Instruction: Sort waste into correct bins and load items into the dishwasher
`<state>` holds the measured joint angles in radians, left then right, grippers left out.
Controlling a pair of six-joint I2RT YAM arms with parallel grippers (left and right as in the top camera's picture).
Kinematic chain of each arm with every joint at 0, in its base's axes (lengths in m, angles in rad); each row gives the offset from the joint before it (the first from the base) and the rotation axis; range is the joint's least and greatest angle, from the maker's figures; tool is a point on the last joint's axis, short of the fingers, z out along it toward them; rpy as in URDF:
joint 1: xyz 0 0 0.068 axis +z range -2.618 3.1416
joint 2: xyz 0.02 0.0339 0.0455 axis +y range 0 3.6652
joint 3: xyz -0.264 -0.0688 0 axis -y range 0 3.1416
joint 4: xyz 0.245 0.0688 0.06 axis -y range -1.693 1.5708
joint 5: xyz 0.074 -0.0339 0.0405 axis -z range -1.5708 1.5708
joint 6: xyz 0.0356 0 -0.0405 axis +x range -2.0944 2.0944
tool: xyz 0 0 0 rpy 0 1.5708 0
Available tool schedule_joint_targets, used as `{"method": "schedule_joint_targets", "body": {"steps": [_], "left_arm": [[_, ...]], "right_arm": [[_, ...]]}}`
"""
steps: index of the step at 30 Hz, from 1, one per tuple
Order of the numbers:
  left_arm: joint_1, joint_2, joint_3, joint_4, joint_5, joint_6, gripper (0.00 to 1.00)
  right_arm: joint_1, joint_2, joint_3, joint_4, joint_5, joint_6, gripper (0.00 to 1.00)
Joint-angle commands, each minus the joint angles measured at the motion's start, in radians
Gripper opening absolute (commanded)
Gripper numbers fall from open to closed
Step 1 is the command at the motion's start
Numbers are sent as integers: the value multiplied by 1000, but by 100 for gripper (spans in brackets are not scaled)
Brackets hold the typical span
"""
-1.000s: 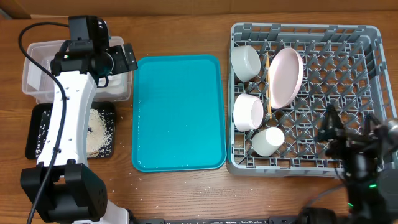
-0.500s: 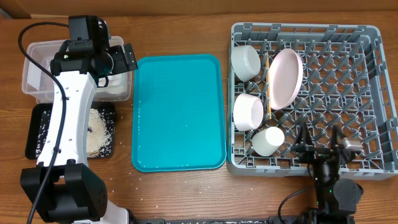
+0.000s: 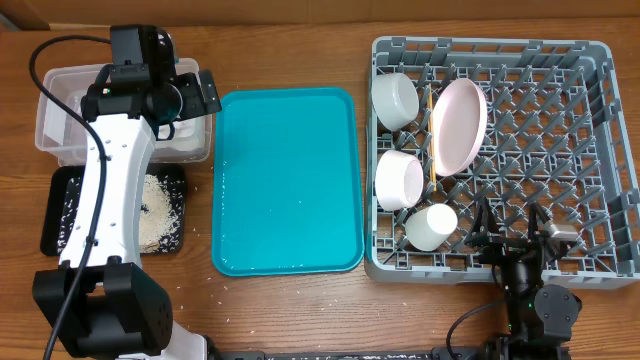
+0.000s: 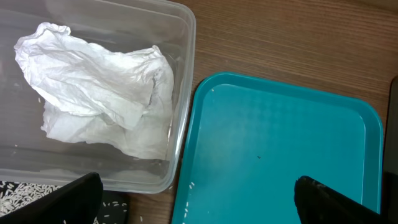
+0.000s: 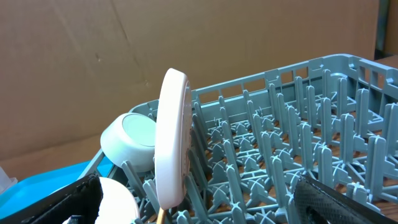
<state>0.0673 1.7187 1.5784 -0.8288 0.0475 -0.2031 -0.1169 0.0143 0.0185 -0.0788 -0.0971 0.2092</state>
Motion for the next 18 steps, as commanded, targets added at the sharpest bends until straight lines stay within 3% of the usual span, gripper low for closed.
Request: {"method": "schedule_joint_targets", "body": {"steps": [1, 12, 14, 18], "left_arm": [[-2, -6, 8, 3, -3, 12, 100], [4, -26, -5, -6, -43, 28, 100], [5, -60, -44, 64, -44, 73, 100], [4, -234, -282, 397, 8, 141, 100]], "right_arm": [[5, -11, -11, 6, -2, 4, 100], [5, -11, -11, 6, -2, 4, 100], [5, -11, -11, 6, -2, 4, 100], [5, -11, -11, 6, -2, 4, 100]]}}
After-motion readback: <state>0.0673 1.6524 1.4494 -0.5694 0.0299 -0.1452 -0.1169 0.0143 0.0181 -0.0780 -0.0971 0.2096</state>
